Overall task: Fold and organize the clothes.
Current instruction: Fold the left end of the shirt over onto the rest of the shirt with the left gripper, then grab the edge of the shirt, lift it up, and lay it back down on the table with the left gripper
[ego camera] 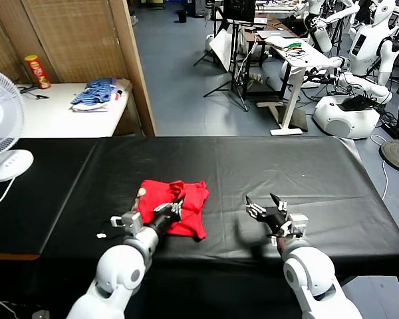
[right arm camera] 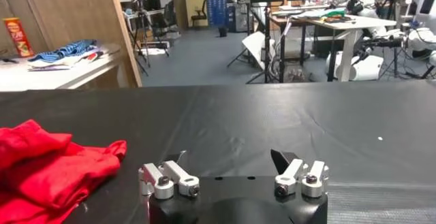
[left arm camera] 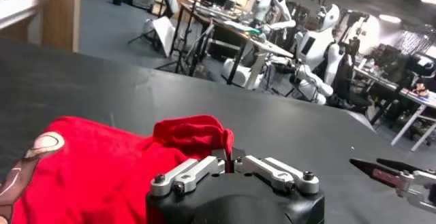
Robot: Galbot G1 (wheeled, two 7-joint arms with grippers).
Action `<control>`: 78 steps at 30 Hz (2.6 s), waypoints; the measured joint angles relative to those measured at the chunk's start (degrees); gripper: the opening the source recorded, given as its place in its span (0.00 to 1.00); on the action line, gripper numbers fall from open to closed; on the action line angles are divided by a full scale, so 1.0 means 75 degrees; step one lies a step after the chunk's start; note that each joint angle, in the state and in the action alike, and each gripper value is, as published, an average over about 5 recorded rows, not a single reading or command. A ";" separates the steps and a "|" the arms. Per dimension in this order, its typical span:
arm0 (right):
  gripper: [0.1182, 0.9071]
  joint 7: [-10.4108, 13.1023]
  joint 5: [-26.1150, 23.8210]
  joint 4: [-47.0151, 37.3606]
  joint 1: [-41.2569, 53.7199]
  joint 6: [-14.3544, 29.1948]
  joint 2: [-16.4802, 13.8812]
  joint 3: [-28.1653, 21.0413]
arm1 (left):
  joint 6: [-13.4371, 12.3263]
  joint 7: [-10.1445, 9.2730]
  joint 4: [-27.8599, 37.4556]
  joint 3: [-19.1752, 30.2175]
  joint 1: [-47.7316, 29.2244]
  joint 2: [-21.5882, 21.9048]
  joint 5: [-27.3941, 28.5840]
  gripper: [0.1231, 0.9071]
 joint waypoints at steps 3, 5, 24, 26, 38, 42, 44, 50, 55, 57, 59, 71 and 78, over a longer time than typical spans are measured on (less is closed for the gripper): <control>0.86 -0.0075 -0.0058 -0.0026 0.0015 0.0025 0.0004 -0.0042 | -0.0068 0.0000 0.0131 0.0004 -0.0027 -0.0149 0.0062 0.03; 0.86 -0.0138 -0.0104 -0.0055 0.0034 0.0051 0.0008 -0.0088 | -0.0134 0.0024 0.0205 0.0007 -0.0024 -0.0248 0.0116 0.03; 0.86 -0.0745 0.0089 -0.0547 0.1021 0.0106 -0.0041 -0.1264 | -0.0551 0.0026 0.0507 -0.0577 -0.0254 -0.0331 -0.0745 0.86; 0.86 -0.0794 0.0004 -0.0710 0.1253 0.0110 0.0038 -0.1560 | -0.0622 0.0112 0.0482 -0.0733 -0.0178 -0.0029 -0.0519 0.86; 0.86 -0.0660 -0.2053 -0.1887 0.1751 -0.0165 0.0439 -0.2497 | -0.0699 0.0233 0.0633 -0.1371 0.0274 0.0603 -0.0153 0.86; 0.86 -0.0566 -0.2050 -0.1878 0.1708 0.0043 0.0577 -0.2423 | -0.0706 0.0227 0.0755 -0.1458 0.0308 0.0583 -0.0292 0.86; 0.86 -0.0539 -0.1889 -0.1750 0.1652 0.0089 0.0602 -0.2333 | -0.0719 0.0222 0.0820 -0.1529 0.0318 0.0582 -0.0432 0.86; 0.86 -0.0522 -0.1338 -0.0997 0.1371 0.0220 0.0455 -0.1934 | -0.0795 0.0218 0.1064 -0.1827 0.0329 0.0551 -0.1080 0.86; 0.86 -0.0518 -0.1193 -0.0478 0.1087 0.0307 0.0322 -0.1662 | -0.0792 0.0231 0.1314 -0.2096 0.0335 0.0516 -0.1916 0.86; 0.86 -0.0511 -0.1193 -0.0388 0.1019 0.0310 0.0313 -0.1608 | -0.0761 0.0233 0.1359 -0.2179 0.0360 0.0513 -0.2289 0.86; 0.86 -0.0505 -0.1196 -0.0333 0.0985 0.0309 0.0322 -0.1585 | -0.0715 0.0240 0.1359 -0.2237 0.0401 0.0514 -0.2630 0.86; 0.86 -0.0509 -0.1202 -0.0181 0.0934 0.0294 0.0366 -0.1456 | -0.0484 0.0235 0.1462 -0.2250 0.0422 0.0426 -0.3094 0.32; 0.86 -0.0427 -0.1317 -0.0151 0.0867 0.0248 0.0428 -0.1337 | -0.0386 0.0073 0.1365 -0.2244 0.0334 0.0421 -0.2840 0.02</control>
